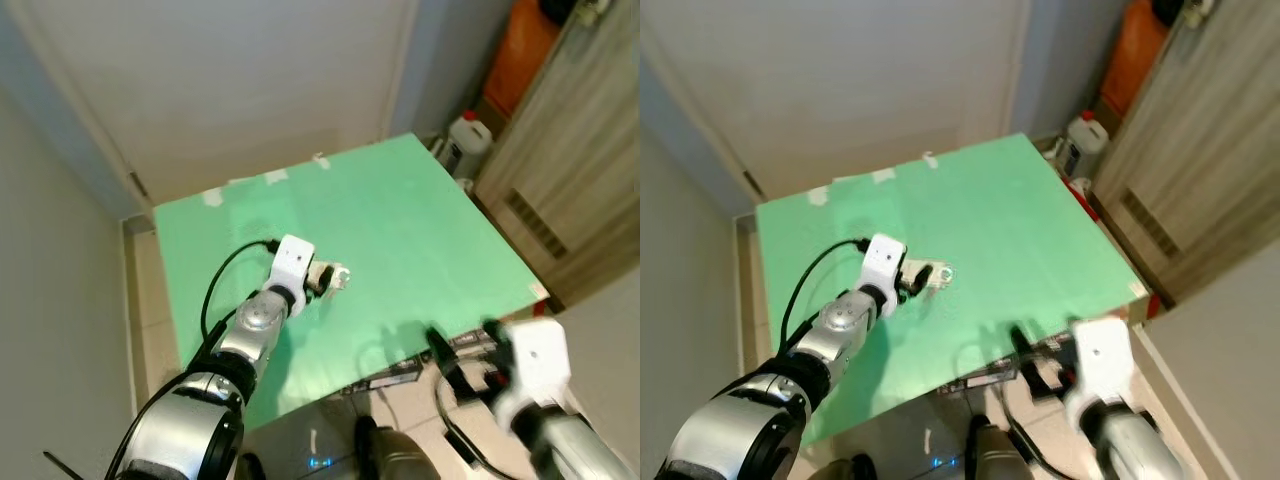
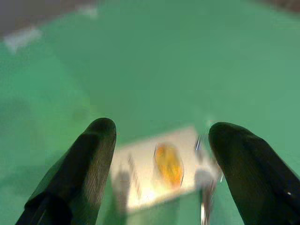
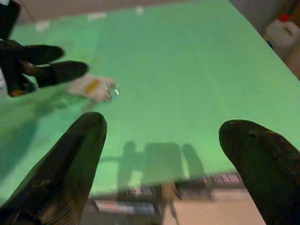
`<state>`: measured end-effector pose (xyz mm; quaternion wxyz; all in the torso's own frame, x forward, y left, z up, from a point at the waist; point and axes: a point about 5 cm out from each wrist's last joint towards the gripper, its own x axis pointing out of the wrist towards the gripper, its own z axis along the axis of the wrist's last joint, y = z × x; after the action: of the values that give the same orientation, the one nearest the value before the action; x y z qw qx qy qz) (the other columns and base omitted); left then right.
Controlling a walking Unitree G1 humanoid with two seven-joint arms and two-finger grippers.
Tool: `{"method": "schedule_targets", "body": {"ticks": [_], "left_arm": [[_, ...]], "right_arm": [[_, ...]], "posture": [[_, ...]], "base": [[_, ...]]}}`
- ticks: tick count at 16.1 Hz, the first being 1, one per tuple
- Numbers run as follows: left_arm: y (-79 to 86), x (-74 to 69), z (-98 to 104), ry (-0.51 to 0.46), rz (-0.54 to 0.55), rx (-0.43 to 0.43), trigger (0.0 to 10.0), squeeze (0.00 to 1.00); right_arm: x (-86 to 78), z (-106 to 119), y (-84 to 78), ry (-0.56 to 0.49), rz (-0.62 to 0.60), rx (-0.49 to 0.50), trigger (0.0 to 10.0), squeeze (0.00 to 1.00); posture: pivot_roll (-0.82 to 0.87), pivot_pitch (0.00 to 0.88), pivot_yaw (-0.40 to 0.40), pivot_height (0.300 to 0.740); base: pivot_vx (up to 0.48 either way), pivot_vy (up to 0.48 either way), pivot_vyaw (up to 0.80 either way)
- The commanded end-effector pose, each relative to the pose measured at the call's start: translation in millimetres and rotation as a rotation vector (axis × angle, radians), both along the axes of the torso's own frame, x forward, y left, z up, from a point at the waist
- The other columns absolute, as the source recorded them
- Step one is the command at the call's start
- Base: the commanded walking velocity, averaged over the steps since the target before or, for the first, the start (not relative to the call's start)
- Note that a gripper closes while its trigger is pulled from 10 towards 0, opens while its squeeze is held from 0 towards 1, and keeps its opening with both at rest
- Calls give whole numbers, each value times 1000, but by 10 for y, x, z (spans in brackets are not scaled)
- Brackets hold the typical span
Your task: Hang keys on a hook
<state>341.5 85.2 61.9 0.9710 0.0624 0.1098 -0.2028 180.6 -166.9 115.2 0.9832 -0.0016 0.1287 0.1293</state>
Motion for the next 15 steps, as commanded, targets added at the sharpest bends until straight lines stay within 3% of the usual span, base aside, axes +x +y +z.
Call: {"method": "schedule_targets", "body": {"ticks": [1, 4, 6, 7, 8, 11, 15], "left_arm": [[46, 35, 103, -66, 32, -52, 10000, 0], [113, 27, 417, -239, 68, -126, 10000, 0], [105, -57, 544, -286, 84, -161, 10000, 0], [94, -88, 565, -293, 81, -164, 10000, 0], [30, -203, 617, -310, 52, -148, 10000, 0], [39, -349, 725, -321, 55, -135, 10000, 0], [126, -774, 947, -319, 53, -109, 10000, 0]], "right_arm": [[88, -103, 52, 25, 19, 30, 10000, 0], [562, -248, 281, 30, 135, 107, 10000, 0], [834, -334, 408, 54, 183, 119, 10000, 0], [887, -346, 437, 56, 195, 118, 10000, 0], [1074, -402, 556, 64, 239, 119, 10000, 0], [1214, -528, 697, 90, 277, 103, 10000, 0], [1329, -718, 805, 91, 239, -31, 10000, 0]], "posture": [[-300, 166, 32, 740], [-105, 86, -30, 740], [-9, 62, -72, 740], [4, 58, -79, 740], [88, 52, -120, 740], [167, 74, -147, 740], [294, 158, -150, 740]], "base": [[0, 0, 0], [0, 0, 0], [0, 0, 0], [0, 0, 0], [0, 0, 0], [0, 0, 0], [0, 0, 0]]}}
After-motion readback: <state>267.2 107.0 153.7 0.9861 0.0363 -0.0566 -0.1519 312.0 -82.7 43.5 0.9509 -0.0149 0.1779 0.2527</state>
